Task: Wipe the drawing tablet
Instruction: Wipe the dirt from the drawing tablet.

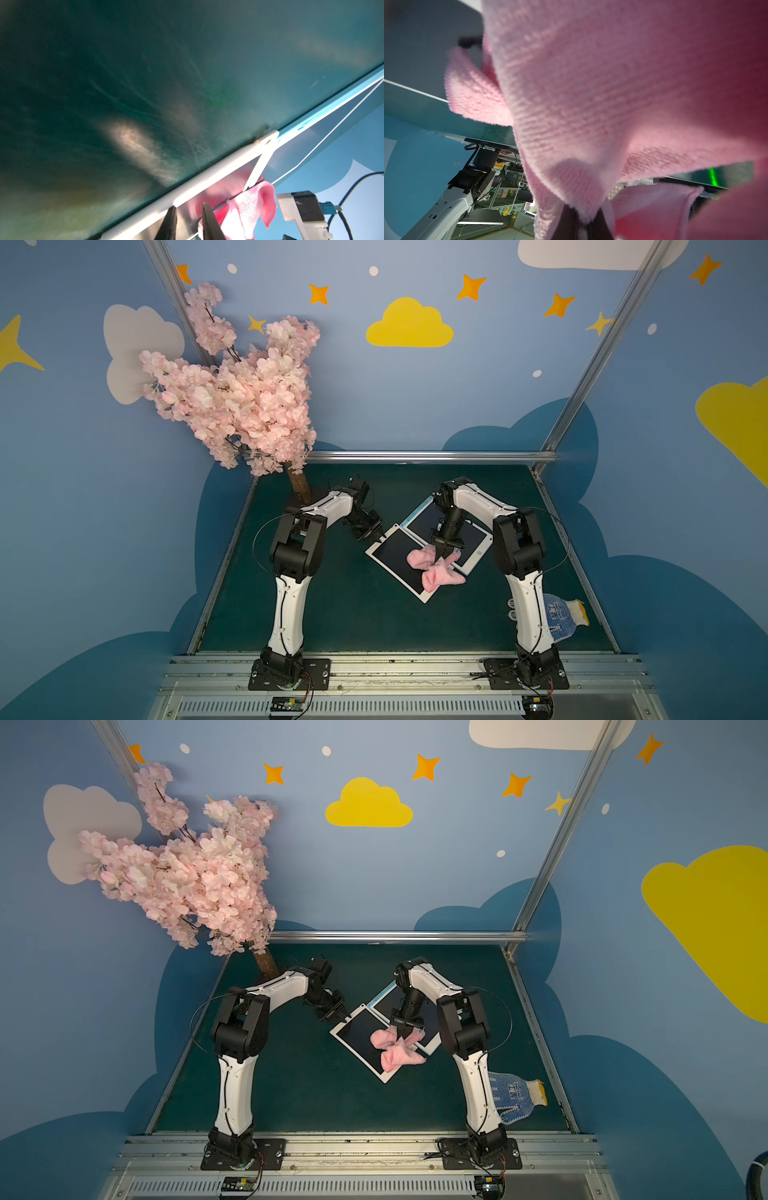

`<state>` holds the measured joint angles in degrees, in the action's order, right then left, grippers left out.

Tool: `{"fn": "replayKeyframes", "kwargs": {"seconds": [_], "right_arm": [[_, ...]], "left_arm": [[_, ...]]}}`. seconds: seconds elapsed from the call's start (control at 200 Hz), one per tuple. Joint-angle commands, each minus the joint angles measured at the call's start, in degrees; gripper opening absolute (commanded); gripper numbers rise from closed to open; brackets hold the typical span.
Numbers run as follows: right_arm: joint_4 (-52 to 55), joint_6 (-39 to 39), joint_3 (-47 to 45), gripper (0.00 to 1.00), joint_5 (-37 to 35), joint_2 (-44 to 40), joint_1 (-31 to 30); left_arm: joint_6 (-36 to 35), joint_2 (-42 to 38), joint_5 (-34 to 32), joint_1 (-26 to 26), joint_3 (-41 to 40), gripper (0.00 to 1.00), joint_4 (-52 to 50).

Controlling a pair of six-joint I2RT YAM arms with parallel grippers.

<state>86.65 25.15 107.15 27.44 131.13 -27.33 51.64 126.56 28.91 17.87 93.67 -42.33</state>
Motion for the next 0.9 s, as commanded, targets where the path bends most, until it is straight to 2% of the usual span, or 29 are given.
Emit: {"fn": "replayKeyframes", "kwargs": {"seconds": [0.0,0.135,0.25,0.42,0.581,0.691,0.786,0.891], "right_arm": [[-0.67,0.68,2.06,0.00,0.17,0.42,-4.57],[-0.91,3.47,6.03,0.00,2.55,2.99,-10.90],[-2.76,5.66,5.82,0.00,4.15,3.38,-13.49],[-5.16,5.58,-1.43,0.00,3.27,-0.59,-12.04],[-9.36,5.65,-13.32,0.00,1.73,-8.43,-7.43],[-11.10,5.99,-18.22,0.00,0.17,-12.11,-4.83],[-11.92,6.01,-19.36,0.00,-0.75,-12.84,-5.33],[-13.14,6.12,-19.32,0.00,-1.41,-12.51,-8.45]], "left_arm": [[-0.06,1.92,-1.69,0.24,-0.02,0.25,-0.49],[-0.13,1.76,-1.75,0.23,-0.14,0.25,-0.48],[-0.09,1.56,-1.92,0.23,-0.50,0.25,-0.48],[-0.05,1.59,-1.83,0.24,-0.58,0.25,-0.31],[-0.05,1.60,-1.92,0.22,-0.56,0.25,-0.21],[-0.13,1.60,-1.92,0.28,-0.59,0.25,-0.21],[-0.05,1.63,-1.99,0.29,-0.57,0.25,-0.15],[0.09,1.63,-2.01,0.30,-0.50,0.25,-0.15]]}}
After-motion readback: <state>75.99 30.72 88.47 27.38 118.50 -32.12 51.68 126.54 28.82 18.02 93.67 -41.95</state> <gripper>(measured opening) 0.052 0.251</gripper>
